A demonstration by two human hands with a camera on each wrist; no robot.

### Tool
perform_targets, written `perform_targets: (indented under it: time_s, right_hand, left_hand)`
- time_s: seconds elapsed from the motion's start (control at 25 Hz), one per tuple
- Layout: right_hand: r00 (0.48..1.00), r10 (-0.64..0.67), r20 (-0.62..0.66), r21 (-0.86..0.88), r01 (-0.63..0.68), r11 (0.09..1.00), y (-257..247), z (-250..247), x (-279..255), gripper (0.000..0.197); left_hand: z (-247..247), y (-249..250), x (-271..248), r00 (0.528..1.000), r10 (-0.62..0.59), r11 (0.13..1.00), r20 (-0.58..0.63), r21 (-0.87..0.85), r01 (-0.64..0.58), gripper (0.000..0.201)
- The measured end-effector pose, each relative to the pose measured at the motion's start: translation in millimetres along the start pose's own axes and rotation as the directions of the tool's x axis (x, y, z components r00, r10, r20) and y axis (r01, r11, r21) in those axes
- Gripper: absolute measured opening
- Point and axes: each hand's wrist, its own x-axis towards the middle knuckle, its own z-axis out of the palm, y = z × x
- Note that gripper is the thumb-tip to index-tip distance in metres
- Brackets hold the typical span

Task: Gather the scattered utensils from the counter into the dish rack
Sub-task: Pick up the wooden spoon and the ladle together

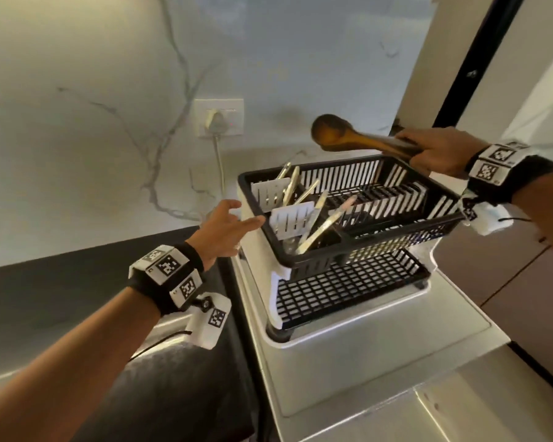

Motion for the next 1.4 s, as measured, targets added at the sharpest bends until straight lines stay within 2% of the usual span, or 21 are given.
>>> perform_targets:
  time_s: [0.08,0.16,0.28,0.52,0.68,0.84,1.0,1.12,1.32,1.4]
  right_hand:
    - [0.998,0.042,0.049,-0.051,-0.039,0.998,36,3,9,0.056]
    - [0.992,0.063,0.106,-0.109,-0.052,0.993,68,11,22,0.041]
    - [0.985,0.021,0.170,-0.203,0.015,0.979,93,25,46,0.036]
    - [0.949,-0.164,0.268,-0.283,0.241,0.928,79,48,103,0.032]
    - [0.906,-0.265,0.329,-0.277,0.361,0.890,59,75,136,0.017]
    - [0.868,-0.306,0.391,-0.183,0.399,0.899,45,99,160,0.026]
    - [0.831,-0.228,0.507,-0.145,0.343,0.928,38,112,176,0.042]
    - [0.812,-0.184,0.554,-0.168,0.326,0.930,32,118,187,0.047]
    - [0.788,-0.162,0.594,-0.198,0.339,0.920,26,128,194,0.053]
    - [0.787,-0.169,0.593,-0.165,0.324,0.932,23,131,194,0.063]
  left_hand:
    - [4,2,12,0.996,-0.080,0.994,-0.029,-0.079,0.078,0.075]
    - [11,5,23,0.989,-0.134,0.986,-0.067,-0.104,0.127,0.078]
    - [21,7,38,0.982,-0.180,0.979,-0.065,-0.114,0.172,0.077]
    - [21,4,58,0.978,-0.200,0.976,-0.053,-0.101,0.194,0.070]
    - [21,3,58,0.980,-0.191,0.977,-0.054,-0.108,0.185,0.081]
    - [22,6,55,0.982,-0.182,0.977,-0.047,-0.125,0.175,0.091]
    - [22,4,56,0.981,-0.186,0.976,-0.059,-0.124,0.178,0.083]
    - [23,1,57,0.979,-0.187,0.978,-0.086,-0.115,0.177,0.074]
    - [23,-2,57,0.978,-0.177,0.981,-0.107,-0.097,0.167,0.072]
    - [24,-3,58,0.979,-0.171,0.983,-0.114,-0.092,0.161,0.072]
